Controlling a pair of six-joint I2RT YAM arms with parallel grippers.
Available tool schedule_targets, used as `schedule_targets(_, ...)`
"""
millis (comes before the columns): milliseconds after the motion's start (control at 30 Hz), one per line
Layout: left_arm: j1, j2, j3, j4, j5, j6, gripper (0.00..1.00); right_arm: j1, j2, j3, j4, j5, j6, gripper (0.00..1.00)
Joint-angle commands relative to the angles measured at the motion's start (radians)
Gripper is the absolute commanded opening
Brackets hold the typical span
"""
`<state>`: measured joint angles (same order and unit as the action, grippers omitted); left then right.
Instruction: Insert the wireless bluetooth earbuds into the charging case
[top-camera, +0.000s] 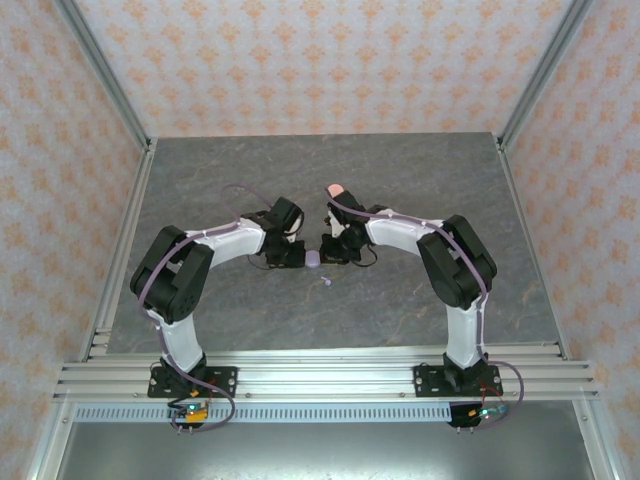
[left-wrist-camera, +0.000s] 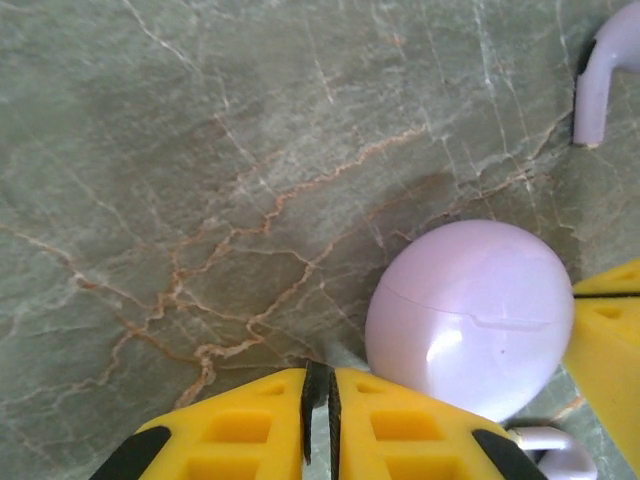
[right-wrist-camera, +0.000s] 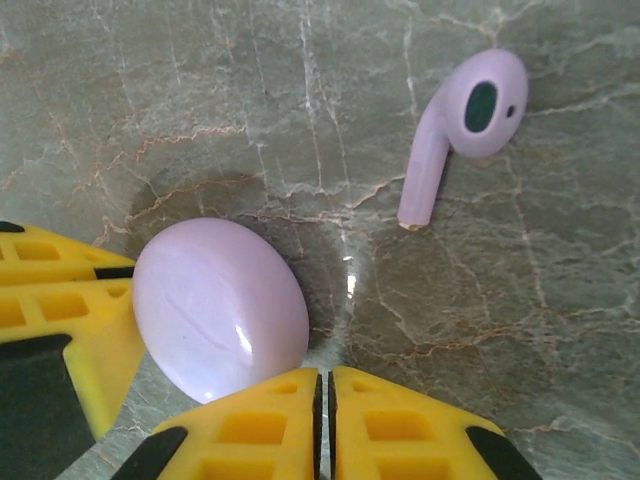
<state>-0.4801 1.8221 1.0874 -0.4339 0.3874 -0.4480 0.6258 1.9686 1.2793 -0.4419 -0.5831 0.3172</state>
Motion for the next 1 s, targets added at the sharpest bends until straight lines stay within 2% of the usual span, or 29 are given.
schedule_targets(0,-0.005,-0.012,0.013,-0.007,0.026,-0.008,0.15,0.002,0.012,0.032,-0.032,0.038,-0.013,0.13)
schedule_targets(167,-0.005,-0.018,0.006,-0.014,0.022,-0.008,0.15,0.002,0.018,0.041,-0.041,0.06,-0.011,0.13)
schedule_targets(433,0.002,-0.064,-0.002,-0.057,-0.03,0.006,0.17,0.002,-0.017,0.04,-0.072,0.164,-0.008,0.13)
schedule_targets(533,0.032,-0.083,-0.01,-0.057,-0.012,0.014,0.17,0.003,-0.046,0.029,-0.076,0.182,-0.01,0.13)
schedule_targets(633,0.067,-0.1,-0.019,-0.037,0.026,0.017,0.22,0.002,-0.087,0.007,-0.06,0.186,-0.004,0.13)
schedule_targets(833,0.116,-0.104,-0.012,0.02,0.109,0.005,0.36,-0.014,-0.132,-0.062,0.061,0.094,0.077,0.16)
schedule_targets(967,0.13,-0.085,-0.013,0.081,0.179,-0.014,0.41,-0.021,-0.134,-0.096,0.152,0.011,0.136,0.21)
